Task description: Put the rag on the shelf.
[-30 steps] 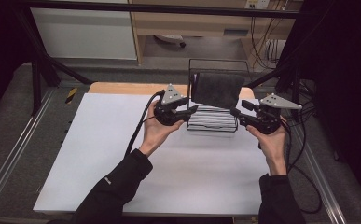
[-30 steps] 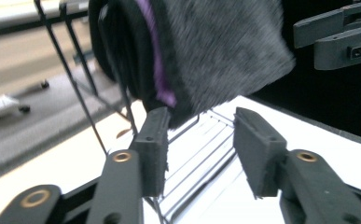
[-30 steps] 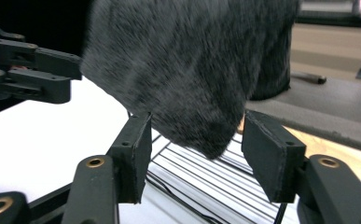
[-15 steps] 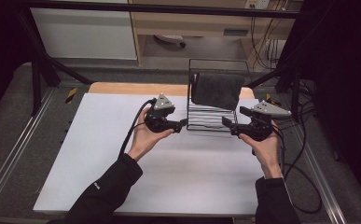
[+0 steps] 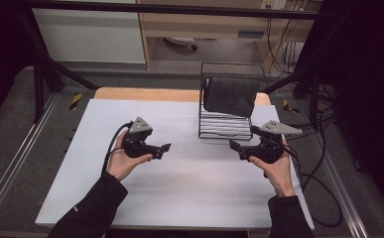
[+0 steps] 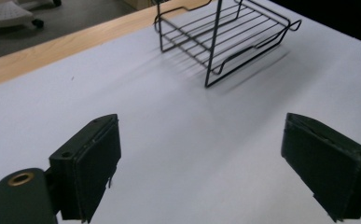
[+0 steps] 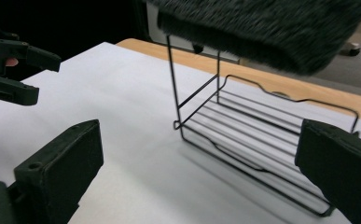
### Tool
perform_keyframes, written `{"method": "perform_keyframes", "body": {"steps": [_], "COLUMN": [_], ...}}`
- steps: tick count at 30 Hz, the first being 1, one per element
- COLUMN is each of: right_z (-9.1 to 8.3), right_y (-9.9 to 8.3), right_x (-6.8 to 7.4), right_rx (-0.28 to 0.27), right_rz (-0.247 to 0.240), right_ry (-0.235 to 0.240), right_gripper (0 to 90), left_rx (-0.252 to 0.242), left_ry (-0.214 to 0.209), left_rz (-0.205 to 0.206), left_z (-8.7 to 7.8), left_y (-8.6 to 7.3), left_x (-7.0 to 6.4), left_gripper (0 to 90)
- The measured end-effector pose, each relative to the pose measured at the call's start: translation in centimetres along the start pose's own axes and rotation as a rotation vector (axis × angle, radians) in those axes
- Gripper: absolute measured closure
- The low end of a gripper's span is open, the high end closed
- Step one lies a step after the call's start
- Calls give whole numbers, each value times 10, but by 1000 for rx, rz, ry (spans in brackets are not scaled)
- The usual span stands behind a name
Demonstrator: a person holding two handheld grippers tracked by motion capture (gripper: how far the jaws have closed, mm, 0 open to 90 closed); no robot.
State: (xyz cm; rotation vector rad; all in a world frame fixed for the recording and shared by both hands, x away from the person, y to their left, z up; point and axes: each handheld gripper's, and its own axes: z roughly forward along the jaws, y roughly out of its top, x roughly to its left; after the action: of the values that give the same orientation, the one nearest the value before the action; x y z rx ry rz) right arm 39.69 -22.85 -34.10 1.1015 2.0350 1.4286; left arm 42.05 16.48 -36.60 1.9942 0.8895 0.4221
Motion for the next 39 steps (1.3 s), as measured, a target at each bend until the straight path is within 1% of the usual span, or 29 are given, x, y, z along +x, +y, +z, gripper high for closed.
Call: {"method": "perform_keyframes", "body": {"steps": [2,4,5,9,11,13,14,15,16,18,20,23,26,31,33,34,35,36,39], "right_z": [1,2,3,4,3,3,3,3,3,2,1,0,-2,-7,-8,-9,-9,-9,-8], "right_y": [-6,-12,-16,-29,-36,-43,-47,-50,-54,-62,-70,-82,-93,-108,-113,-114,-115,-116,-118], "right_x": [4,7,8,10,9,8,8,7,6,4,2,-1,-4,-11,-13,-14,-14,-15,-16], "right_rx": [12,30,32,62,65,73,77,85,96,112,129,153,182,215,229,230,230,228,244], "right_rz": [-13,-12,-14,-12,-14,-13,-8,-3,-1,2,-1,-8,-3,20,36,33,42,32,43], "right_ry": [8,21,31,49,55,74,74,78,79,85,99,114,112,104,106,105,102,100,96], "right_gripper": [8,6,6,6,6,6,6,6,6,6,6,6,7,7,8,8,7,8,8], "left_rx": [5,14,15,25,34,41,41,48,55,56,49,55,63,45,42,42,44,44,43], "left_ry": [7,16,20,39,53,62,62,69,73,74,76,72,70,62,64,60,57,59,59], "left_rz": [-12,-17,-26,-40,-34,-29,-29,-27,-21,-25,-38,-36,-28,-40,-47,-52,-51,-52,-54], "left_z": [-7,-14,-17,-30,-36,-42,-42,-47,-50,-54,-57,-60,-62,-67,-68,-68,-69,-69,-70], "left_y": [-12,-24,-30,-50,-59,-67,-67,-75,-79,-85,-92,-101,-109,-121,-127,-130,-132,-134,-137], "left_x": [5,11,13,21,24,26,26,27,28,29,31,33,35,39,39,39,40,40,40], "left_gripper": [105,103,103,103,103,103,103,103,102,102,102,102,102,102,102,102,102,102,102]}}
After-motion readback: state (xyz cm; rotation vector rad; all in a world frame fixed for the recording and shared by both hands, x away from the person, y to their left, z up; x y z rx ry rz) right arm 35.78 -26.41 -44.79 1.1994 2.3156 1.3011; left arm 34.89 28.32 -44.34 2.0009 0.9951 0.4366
